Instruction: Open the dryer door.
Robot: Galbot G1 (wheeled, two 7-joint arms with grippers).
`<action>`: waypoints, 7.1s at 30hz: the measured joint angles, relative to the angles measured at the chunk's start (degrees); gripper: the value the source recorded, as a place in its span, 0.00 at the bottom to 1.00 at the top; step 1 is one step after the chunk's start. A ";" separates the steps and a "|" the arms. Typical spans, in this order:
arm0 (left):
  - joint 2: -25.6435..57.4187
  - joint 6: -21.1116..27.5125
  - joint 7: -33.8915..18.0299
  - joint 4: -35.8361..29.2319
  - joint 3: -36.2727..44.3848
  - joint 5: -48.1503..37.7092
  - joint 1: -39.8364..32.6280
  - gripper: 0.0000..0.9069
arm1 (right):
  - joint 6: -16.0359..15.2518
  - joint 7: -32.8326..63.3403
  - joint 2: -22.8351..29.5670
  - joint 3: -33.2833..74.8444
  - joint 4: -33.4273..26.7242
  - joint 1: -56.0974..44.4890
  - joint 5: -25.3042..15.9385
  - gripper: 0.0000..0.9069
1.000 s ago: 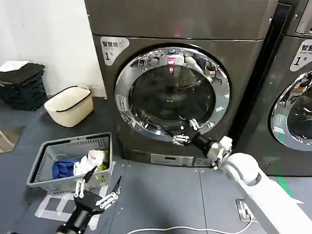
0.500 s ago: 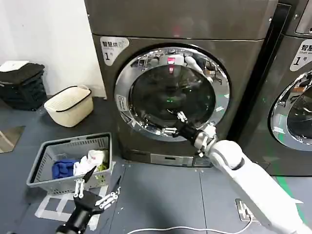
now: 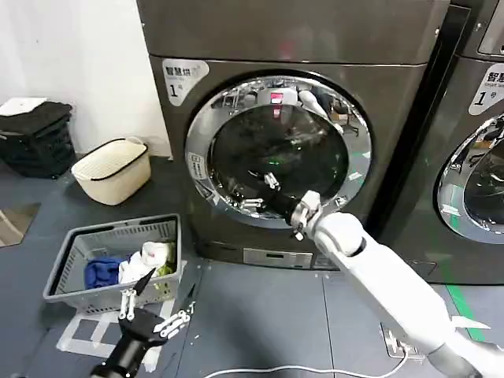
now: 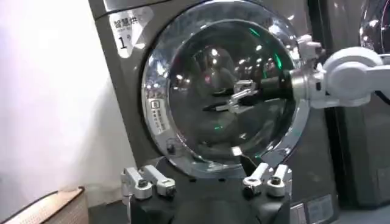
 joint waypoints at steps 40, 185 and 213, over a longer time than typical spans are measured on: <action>-0.64 -0.35 -0.02 -0.44 -0.90 -0.71 0.46 1.00 | 1.37 -3.39 11.85 -5.19 -15.02 9.10 -2.52 1.00; 22.65 -6.41 16.76 43.29 46.09 -30.61 -71.17 1.00 | 24.58 -8.89 14.64 109.90 36.24 -96.70 1.05 1.00; 3.36 -4.76 11.23 54.18 59.54 -26.79 -80.51 1.00 | -7.37 36.06 27.23 139.98 41.69 -84.80 -18.21 1.00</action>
